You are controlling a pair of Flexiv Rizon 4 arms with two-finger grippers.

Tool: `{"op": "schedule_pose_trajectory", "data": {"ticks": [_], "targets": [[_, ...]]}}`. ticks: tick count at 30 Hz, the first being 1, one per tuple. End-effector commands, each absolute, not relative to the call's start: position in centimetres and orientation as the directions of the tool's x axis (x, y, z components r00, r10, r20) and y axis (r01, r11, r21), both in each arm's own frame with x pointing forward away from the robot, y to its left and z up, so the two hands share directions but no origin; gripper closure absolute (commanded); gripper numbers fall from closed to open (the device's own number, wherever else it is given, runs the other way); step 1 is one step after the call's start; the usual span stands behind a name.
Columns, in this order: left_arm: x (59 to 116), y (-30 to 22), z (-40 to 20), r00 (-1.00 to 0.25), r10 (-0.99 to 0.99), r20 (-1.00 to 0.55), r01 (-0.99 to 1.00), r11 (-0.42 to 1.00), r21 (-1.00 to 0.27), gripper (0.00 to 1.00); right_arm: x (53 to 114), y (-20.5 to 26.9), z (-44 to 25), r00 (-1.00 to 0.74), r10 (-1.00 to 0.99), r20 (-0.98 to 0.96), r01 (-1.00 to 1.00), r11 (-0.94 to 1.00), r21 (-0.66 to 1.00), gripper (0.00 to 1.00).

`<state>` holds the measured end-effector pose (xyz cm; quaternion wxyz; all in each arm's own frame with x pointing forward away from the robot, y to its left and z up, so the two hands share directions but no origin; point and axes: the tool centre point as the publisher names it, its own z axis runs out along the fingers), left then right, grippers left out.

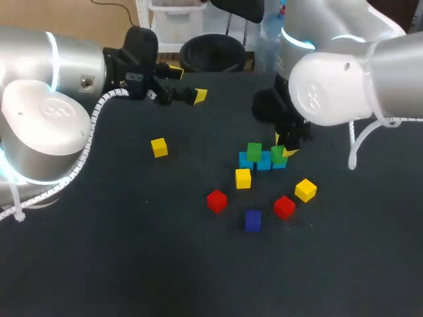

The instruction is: Place the blue cubes, place green cubes on the blue cubes, place the yellow cubes on the green cubes, then place the red cubes on the yellow cubes, and place purple cube on the red cubes.

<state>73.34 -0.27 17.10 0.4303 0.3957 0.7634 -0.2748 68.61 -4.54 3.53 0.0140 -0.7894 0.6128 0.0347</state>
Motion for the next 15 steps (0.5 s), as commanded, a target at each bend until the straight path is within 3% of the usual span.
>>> {"op": "schedule_pose_trajectory", "data": {"ticks": [1,15], "targets": [[73.35,-0.19,16.95,-0.312,0.363,-0.878,0.842,0.535,-0.078,0.0,68.66,-4.4,3.49,0.226,-0.971,-0.082,-0.973,-0.229,0.03,1.0],[73.35,-0.19,16.95,-0.312,0.363,-0.878,0.842,0.535,-0.078,0.0,69.15,-4.06,4.18,0.119,-0.983,-0.141,-0.99,-0.129,0.064,1.0]]}}
